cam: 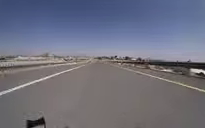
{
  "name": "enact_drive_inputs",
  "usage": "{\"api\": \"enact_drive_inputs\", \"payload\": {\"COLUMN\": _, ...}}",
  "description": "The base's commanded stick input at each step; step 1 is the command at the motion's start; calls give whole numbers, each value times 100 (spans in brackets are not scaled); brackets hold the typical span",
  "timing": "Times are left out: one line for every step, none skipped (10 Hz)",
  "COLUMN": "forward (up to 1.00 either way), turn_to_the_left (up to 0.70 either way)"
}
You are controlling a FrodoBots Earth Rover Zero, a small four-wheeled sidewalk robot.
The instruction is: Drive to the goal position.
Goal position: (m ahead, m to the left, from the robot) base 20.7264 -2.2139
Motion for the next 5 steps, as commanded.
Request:
{"api": "enact_drive_inputs", "payload": {"forward": 100, "turn_to_the_left": 0}}
{"api": "enact_drive_inputs", "payload": {"forward": 100, "turn_to_the_left": 0}}
{"api": "enact_drive_inputs", "payload": {"forward": 100, "turn_to_the_left": 0}}
{"api": "enact_drive_inputs", "payload": {"forward": 100, "turn_to_the_left": 0}}
{"api": "enact_drive_inputs", "payload": {"forward": 100, "turn_to_the_left": 0}}
